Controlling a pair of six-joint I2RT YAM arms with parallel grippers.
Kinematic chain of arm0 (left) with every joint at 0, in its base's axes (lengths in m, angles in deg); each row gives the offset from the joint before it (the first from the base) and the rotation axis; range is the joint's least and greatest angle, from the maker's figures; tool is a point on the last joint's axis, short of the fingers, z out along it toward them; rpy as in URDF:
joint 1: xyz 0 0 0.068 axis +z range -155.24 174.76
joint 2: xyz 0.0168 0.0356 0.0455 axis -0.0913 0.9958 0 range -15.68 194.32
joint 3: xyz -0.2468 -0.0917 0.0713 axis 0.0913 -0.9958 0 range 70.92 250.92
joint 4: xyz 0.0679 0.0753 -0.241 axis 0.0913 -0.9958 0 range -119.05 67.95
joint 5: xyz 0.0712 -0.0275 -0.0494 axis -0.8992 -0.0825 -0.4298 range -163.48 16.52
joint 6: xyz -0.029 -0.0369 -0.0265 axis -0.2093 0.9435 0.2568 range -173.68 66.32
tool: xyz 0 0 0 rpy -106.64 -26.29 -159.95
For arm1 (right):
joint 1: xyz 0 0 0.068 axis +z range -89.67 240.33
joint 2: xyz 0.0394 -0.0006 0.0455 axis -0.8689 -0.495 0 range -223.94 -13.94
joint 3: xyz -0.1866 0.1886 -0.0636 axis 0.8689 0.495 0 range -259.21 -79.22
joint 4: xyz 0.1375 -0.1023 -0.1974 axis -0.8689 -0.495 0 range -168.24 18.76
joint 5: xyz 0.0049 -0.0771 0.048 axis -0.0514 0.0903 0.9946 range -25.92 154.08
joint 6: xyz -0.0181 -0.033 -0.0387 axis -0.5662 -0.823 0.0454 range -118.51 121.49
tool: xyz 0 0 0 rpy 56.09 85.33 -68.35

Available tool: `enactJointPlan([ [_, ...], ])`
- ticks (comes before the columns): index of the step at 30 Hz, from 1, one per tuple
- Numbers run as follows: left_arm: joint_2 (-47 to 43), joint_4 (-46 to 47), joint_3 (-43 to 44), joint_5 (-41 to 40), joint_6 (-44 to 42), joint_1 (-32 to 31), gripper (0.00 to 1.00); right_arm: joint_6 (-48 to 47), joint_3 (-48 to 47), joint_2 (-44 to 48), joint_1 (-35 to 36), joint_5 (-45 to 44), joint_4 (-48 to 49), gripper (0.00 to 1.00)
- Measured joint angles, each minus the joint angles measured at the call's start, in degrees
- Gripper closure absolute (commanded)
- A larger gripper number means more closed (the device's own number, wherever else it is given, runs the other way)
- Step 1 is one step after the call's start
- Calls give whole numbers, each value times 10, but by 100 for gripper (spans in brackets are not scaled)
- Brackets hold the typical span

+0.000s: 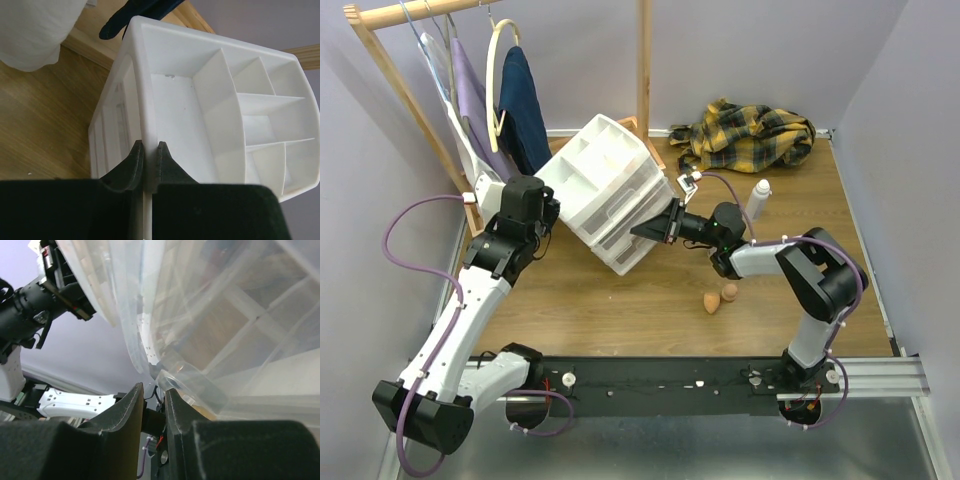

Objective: Organize the makeup
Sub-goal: Open the drawer in the storage box.

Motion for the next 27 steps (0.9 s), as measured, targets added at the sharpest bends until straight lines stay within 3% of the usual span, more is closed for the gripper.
enactJointPlan([
  [14, 1, -3, 0, -62, -59, -1, 100, -2, 22, 47, 3, 21, -1, 70],
  [27, -35, -17, 2, -140, -150, -41, 100, -4, 23, 10, 12, 37, -1, 70],
])
